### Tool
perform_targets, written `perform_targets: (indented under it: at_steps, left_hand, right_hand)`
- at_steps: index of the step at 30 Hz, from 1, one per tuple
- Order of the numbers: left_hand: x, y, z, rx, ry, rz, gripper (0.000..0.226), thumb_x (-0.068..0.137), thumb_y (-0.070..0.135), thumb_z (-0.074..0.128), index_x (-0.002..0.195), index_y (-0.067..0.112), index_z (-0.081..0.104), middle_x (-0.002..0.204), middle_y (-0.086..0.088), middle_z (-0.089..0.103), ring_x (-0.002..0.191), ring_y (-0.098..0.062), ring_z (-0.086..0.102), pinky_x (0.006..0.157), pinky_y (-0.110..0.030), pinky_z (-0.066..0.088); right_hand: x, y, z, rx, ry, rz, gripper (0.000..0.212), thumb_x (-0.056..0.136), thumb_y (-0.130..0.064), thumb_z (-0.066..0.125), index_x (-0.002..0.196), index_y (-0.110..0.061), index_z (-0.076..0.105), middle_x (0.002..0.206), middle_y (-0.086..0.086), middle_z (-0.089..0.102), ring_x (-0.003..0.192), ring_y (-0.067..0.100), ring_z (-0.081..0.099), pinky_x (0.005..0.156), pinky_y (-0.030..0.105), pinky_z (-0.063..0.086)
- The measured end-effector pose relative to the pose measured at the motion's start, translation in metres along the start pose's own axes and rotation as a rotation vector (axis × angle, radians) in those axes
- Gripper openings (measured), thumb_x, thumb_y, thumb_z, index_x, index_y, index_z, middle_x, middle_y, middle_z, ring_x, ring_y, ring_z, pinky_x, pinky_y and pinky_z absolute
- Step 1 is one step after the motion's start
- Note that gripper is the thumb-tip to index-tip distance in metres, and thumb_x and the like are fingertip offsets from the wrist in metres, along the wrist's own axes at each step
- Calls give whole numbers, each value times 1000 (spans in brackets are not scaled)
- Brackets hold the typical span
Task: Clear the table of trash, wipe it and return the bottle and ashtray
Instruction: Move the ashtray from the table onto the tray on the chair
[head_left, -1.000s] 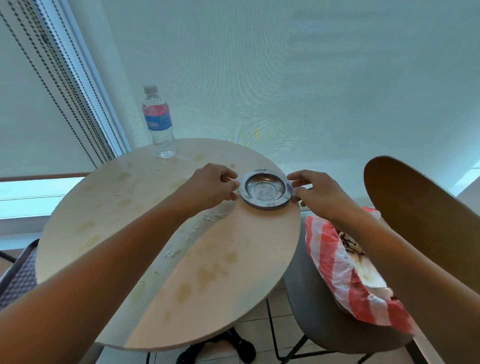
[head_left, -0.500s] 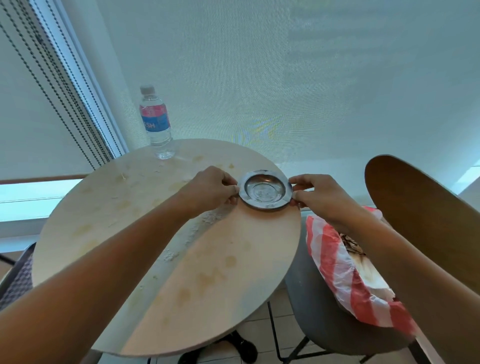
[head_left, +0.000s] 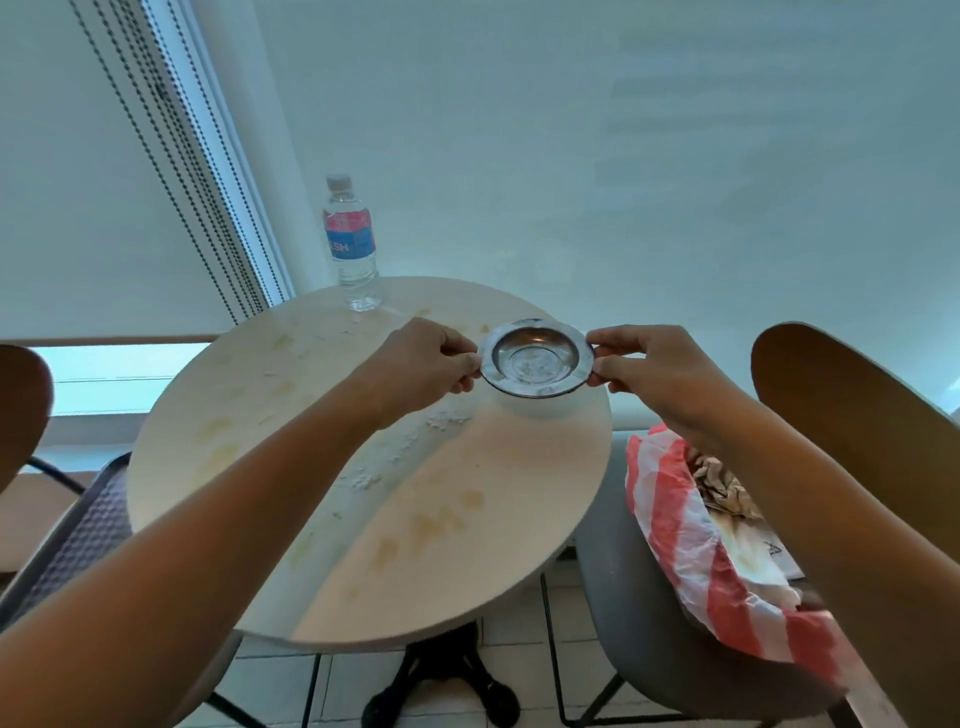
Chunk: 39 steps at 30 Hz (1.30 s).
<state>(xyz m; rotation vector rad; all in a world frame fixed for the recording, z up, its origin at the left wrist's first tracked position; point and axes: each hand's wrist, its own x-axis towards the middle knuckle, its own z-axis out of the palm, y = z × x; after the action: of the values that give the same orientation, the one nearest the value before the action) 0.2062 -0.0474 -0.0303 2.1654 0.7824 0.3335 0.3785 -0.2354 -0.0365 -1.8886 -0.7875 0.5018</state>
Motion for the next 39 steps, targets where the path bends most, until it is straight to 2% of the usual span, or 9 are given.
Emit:
perform_targets:
  at_steps: [4, 9, 17, 21, 30, 34, 39]
  left_hand:
    - [-21, -1, -6, -38, 50, -6, 18, 95, 21, 65, 107, 13, 76, 85, 0, 77, 79, -10, 73, 86, -30, 59]
    - [-52, -3, -14, -137, 142, -32, 20, 94, 19, 66, 111, 12, 75, 86, -1, 77, 78, -8, 73, 83, -23, 59]
    - [-99, -13, -28, -222, 258, -85, 18, 93, 15, 67, 108, 10, 75, 83, -2, 77, 75, -7, 73, 83, -22, 58]
    - [-127, -31, -52, -219, 331, -117, 15, 93, 17, 67, 105, 13, 76, 80, 1, 76, 75, -6, 73, 82, -21, 58]
    - [-169, -79, -108, -217, 352, -193, 15, 93, 16, 68, 106, 13, 74, 83, -2, 77, 76, -7, 73, 82, -22, 58]
    - [-184, -103, -136, -224, 342, -197, 14, 93, 15, 68, 105, 13, 74, 83, -2, 76, 72, -4, 71, 72, -14, 56]
    - [-203, -137, -167, -206, 335, -193, 13, 94, 15, 66, 104, 15, 74, 82, -3, 76, 71, -6, 70, 66, -12, 53]
  right_hand:
    - [-8, -6, 2, 50, -38, -36, 34, 91, 3, 64, 124, -5, 66, 103, 10, 73, 78, 12, 73, 68, 17, 53]
    - [-19, -12, 7, 88, -111, -67, 33, 91, 2, 65, 123, -5, 67, 101, 10, 74, 82, 14, 75, 71, 19, 53]
    - [-31, -29, 29, 159, -227, -86, 31, 91, 2, 66, 121, -7, 68, 107, 15, 72, 86, 19, 75, 76, 23, 54]
    - [-39, -45, 62, 165, -278, -112, 31, 91, 1, 66, 121, -7, 69, 104, 13, 73, 87, 19, 75, 74, 22, 54]
    - [-66, -72, 139, 213, -317, -103, 32, 91, 3, 65, 123, -4, 67, 99, 12, 73, 82, 17, 75, 72, 21, 55]
    - [-82, -88, 175, 199, -304, -106, 32, 91, 3, 65, 121, -6, 68, 99, 11, 74, 82, 17, 75, 73, 23, 54]
    - [-96, -104, 222, 173, -297, -103, 33, 91, 2, 65, 124, -5, 67, 98, 9, 74, 85, 19, 75, 72, 23, 53]
